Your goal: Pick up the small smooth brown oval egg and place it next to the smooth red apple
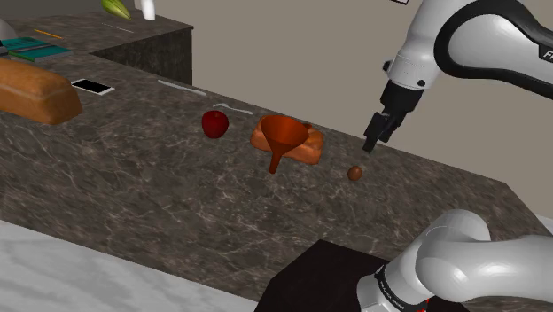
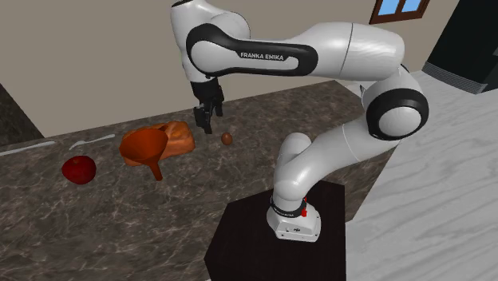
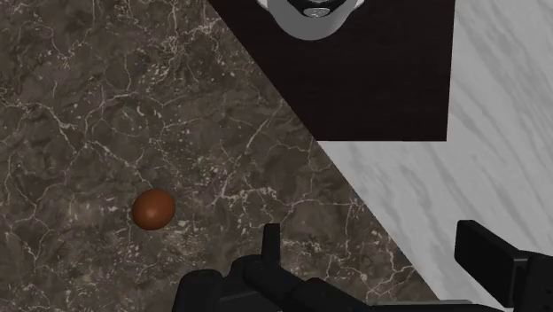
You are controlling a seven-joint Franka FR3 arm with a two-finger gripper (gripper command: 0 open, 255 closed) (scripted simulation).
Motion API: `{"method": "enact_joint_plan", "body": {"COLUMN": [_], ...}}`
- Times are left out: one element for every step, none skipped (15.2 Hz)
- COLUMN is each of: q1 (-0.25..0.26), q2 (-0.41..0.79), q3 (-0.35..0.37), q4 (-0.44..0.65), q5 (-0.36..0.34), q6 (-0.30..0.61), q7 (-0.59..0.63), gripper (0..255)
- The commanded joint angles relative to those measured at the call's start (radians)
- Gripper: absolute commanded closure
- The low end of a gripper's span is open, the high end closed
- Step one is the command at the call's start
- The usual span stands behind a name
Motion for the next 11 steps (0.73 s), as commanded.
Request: {"method": "enact_joint_plan", "body": {"q1": [0.0,-0.003,-0.007,-0.011,-0.015,-0.02,-0.025,-0.03,-0.034,-0.039,-0.043], "q2": [0.0,-0.006,-0.011,-0.014,-0.015,-0.014,-0.011,-0.005,0.002,0.011,0.023], "q3": [0.0,-0.021,-0.043,-0.065,-0.087,-0.109,-0.133,-0.156,-0.18,-0.204,-0.229], "q4": [0.0,-0.027,-0.053,-0.077,-0.1,-0.122,-0.142,-0.161,-0.178,-0.194,-0.208], "q5": [0.0,-0.013,-0.027,-0.04,-0.054,-0.068,-0.081,-0.095,-0.108,-0.121,-0.134], "q6": [0.0,0.026,0.053,0.081,0.109,0.137,0.167,0.196,0.227,0.258,0.29], "q7": [0.0,-0.026,-0.051,-0.077,-0.102,-0.128,-0.153,-0.179,-0.204,-0.23,-0.256], "gripper": [0,0,0,0,0,0,0,0,0,0,0]}}
